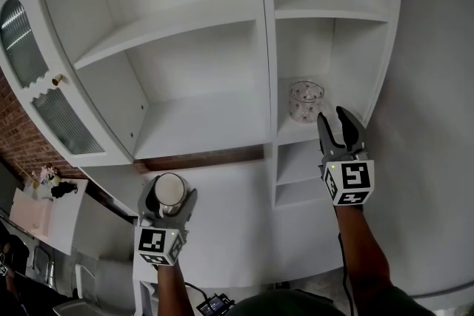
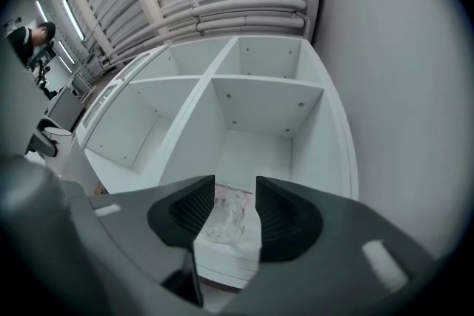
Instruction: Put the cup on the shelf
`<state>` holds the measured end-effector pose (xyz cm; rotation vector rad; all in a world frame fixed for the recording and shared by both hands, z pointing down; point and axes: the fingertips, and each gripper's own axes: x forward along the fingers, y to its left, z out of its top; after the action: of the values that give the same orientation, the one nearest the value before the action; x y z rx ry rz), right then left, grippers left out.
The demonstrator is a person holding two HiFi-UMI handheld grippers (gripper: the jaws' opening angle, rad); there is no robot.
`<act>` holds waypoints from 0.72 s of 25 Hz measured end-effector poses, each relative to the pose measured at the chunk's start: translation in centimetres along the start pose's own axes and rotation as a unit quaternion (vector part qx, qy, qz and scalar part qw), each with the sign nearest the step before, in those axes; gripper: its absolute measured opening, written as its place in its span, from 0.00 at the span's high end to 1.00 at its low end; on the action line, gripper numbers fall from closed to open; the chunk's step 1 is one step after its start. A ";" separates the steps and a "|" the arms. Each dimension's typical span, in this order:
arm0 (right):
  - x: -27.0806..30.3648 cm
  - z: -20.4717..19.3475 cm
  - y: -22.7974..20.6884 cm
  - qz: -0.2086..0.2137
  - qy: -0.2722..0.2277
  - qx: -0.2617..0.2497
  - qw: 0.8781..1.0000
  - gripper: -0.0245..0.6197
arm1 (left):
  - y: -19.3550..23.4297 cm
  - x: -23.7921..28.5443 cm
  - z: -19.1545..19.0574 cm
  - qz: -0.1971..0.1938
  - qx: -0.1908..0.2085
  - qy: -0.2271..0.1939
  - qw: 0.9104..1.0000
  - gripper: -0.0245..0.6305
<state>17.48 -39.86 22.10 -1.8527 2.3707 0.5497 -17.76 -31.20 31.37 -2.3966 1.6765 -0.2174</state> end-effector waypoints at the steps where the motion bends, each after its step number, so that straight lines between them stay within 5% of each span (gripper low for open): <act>1: -0.7 0.4 0.0 -0.002 -0.008 0.000 1.000 0.71 | 0.2 0.2 0.3 0.001 0.000 -0.002 1.000 0.37; 7: -4.9 1.1 0.8 0.008 -0.032 0.004 0.999 0.74 | 1.1 1.3 2.6 0.005 0.005 -0.019 1.000 0.37; 18: -9.4 -2.1 1.8 0.032 0.010 0.010 0.999 0.76 | 3.7 3.9 5.8 0.016 0.008 -0.032 0.999 0.37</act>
<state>18.60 -31.52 27.07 -1.7864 2.4468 0.5143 -18.39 -35.54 24.82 -2.3375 1.6760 -0.1471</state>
